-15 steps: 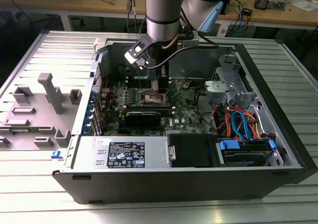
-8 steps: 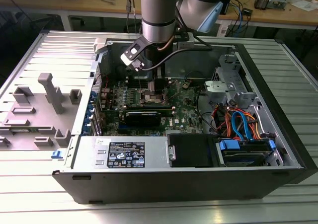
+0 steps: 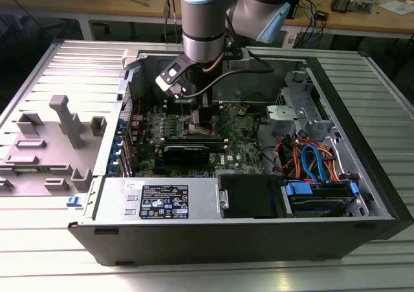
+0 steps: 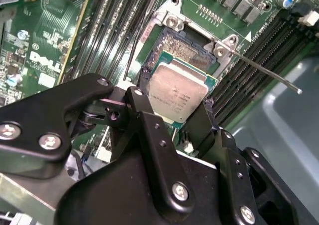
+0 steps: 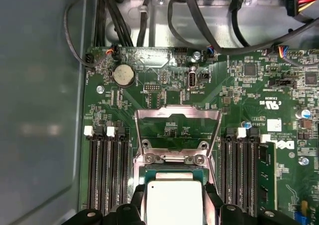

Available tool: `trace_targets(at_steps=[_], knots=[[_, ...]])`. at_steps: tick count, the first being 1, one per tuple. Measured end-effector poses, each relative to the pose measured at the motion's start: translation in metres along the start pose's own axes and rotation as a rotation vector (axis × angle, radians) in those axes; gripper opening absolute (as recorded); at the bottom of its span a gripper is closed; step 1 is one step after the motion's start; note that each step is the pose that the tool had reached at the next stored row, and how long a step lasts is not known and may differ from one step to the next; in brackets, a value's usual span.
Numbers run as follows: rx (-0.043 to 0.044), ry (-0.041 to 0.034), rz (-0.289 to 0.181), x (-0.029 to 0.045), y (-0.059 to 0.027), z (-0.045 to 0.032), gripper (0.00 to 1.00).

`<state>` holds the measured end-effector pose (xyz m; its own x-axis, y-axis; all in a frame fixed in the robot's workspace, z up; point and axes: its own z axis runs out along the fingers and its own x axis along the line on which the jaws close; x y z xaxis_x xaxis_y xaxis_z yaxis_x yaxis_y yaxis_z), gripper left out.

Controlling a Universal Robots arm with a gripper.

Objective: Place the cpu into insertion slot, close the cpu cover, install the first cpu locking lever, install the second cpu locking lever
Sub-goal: 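Place the cpu into insertion slot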

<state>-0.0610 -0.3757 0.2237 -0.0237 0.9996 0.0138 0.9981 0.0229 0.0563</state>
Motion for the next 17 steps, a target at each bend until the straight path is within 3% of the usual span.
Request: trace_targets(at_steps=[3, 17], knots=[[0.0000, 0.0000, 0.000, 0.0000, -0.0016, 0.0034, 0.55], [0.0001, -0.0001, 0.000, 0.0000, -0.0025, 0.0036, 0.55]])
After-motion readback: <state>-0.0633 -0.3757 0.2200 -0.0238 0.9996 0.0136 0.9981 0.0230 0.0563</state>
